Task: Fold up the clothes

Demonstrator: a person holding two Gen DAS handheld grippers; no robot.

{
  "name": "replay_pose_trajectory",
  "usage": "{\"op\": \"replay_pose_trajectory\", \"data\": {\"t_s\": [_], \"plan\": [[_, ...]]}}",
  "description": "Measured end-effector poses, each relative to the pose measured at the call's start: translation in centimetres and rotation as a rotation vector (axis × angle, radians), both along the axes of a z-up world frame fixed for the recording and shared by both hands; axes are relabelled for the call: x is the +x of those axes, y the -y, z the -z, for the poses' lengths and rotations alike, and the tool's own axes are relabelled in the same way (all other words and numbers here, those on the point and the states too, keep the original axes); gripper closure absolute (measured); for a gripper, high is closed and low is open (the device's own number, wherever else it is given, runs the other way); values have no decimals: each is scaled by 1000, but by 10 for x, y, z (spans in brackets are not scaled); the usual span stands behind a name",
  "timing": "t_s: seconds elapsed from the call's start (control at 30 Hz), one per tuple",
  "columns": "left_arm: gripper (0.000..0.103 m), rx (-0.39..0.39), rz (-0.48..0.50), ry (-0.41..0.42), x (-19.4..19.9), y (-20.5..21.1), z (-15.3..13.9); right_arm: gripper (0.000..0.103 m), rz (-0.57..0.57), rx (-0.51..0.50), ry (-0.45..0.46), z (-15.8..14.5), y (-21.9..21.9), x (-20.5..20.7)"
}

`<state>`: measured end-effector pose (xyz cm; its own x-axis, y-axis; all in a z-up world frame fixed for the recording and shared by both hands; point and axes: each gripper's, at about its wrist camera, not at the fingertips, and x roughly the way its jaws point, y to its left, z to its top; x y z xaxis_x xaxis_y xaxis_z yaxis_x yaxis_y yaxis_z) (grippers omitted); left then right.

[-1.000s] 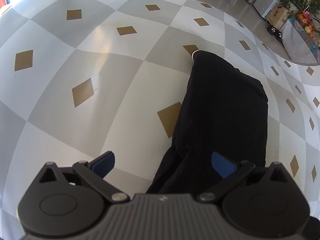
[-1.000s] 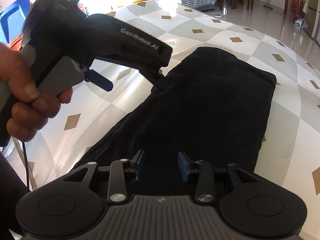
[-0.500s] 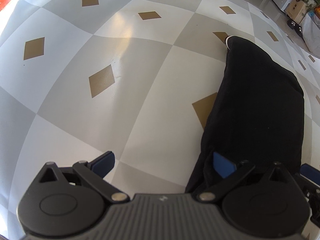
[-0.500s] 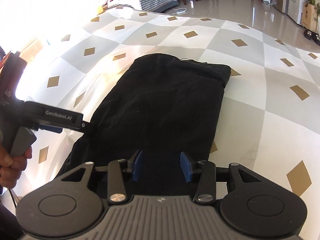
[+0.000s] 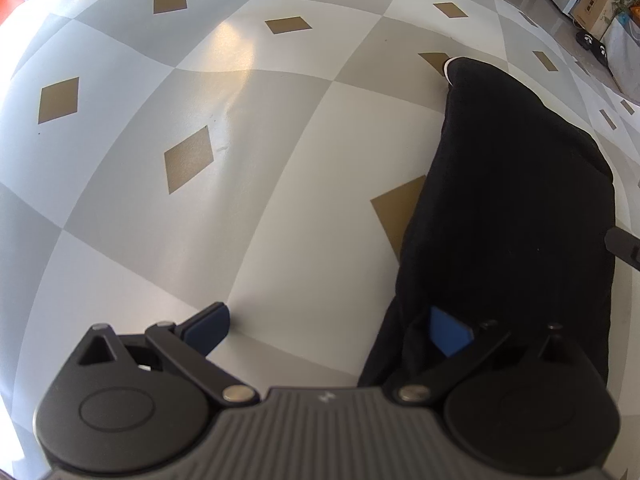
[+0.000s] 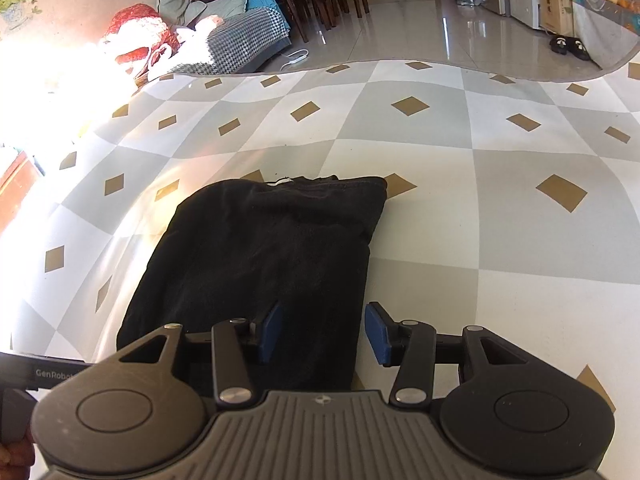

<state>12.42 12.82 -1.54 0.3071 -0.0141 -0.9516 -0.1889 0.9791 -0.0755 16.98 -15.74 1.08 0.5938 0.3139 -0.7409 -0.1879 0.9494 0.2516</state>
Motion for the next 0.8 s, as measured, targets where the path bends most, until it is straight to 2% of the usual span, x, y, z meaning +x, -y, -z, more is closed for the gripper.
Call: {"op": "replay_pose_trajectory", "data": {"t_s": [0.17,0.27,0.3,0.33,0.4,0.6,0.8], "plan": [[0,15,11,2,3,6,-1,56,58,94,-37,11,9,18],[0,26,21,5,6,10,-1,56,67,112,-37,17,7,19],[0,30,25,7,7,12,-2,59,65,98,-33,17,6,19],[0,34,29,10,8,14,-2,70,65,60,-25,17,3,19],[0,45,40,16,11,20,-3,85,66,-6,-15,16,-1,17],[0,54,80,31,15,36,-7,91,94,-70,-11,17,11,12],[0,63,164,103,9,59,-33,92,153,-136,-20,15,32,3]]}}
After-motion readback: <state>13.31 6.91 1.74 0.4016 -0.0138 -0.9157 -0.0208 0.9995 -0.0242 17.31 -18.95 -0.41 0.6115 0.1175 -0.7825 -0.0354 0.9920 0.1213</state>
